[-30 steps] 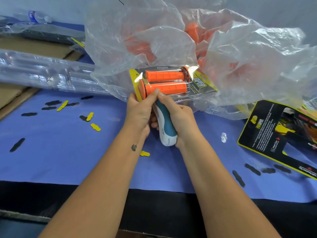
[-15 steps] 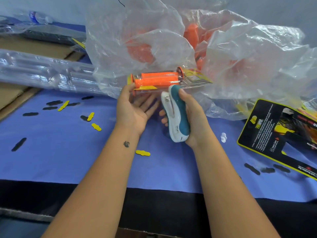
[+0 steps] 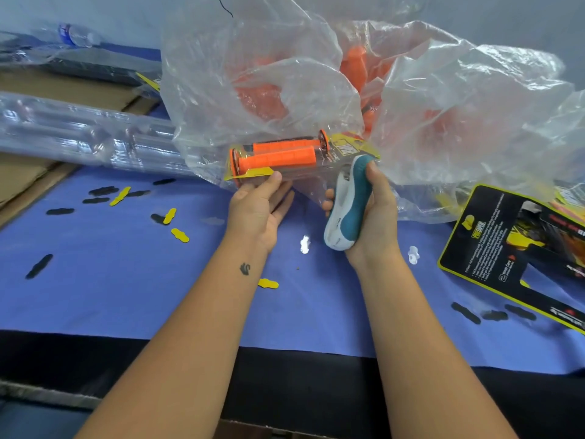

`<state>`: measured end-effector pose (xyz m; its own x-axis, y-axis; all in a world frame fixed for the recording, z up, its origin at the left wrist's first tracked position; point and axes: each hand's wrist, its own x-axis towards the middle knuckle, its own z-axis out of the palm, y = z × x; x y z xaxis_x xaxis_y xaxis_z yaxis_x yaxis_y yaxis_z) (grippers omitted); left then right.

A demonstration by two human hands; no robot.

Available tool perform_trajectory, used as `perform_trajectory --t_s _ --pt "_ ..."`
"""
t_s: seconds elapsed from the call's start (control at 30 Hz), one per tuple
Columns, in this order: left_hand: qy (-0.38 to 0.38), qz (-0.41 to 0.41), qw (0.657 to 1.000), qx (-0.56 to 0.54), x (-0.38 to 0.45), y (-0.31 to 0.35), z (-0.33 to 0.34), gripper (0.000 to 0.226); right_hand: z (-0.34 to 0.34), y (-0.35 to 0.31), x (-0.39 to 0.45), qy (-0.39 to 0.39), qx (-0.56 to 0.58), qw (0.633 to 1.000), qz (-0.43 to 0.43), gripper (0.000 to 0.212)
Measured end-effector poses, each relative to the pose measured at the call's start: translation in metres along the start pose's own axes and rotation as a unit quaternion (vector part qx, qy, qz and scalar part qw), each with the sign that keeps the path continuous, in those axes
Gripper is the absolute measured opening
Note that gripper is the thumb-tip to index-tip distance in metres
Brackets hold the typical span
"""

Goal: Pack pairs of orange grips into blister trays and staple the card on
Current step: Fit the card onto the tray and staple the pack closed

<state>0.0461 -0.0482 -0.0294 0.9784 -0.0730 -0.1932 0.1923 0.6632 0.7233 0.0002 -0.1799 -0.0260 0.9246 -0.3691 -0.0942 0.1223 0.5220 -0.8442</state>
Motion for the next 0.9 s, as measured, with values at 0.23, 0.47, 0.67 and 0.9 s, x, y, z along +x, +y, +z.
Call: perform_trajectory --t_s 0.23,0.47,0.67,0.9 --pt "-0.073 0.15 0.982 0.094 -0.007 0.002 0.006 0.016 -0.006 -0.002 0.003 0.162 0.03 0.984 -0.07 0.05" --pt "0.01 0.108 0.993 -0.053 0.001 0.019 -0.006 0.02 -0.01 -0.011 0.001 0.114 0.085 0.988 -0.063 0.033" --pt "0.026 0.087 0.987 -0.131 0.005 0.03 -0.013 0.034 -0.012 -0.018 -0.002 -0.022 0.205 0.978 -0.012 0.036" --pt "0.05 0.06 0.996 -0.049 0.004 0.045 -0.031 0.049 -0.022 -0.02 -0.009 -0.13 0.33 0.934 0.049 0.029"
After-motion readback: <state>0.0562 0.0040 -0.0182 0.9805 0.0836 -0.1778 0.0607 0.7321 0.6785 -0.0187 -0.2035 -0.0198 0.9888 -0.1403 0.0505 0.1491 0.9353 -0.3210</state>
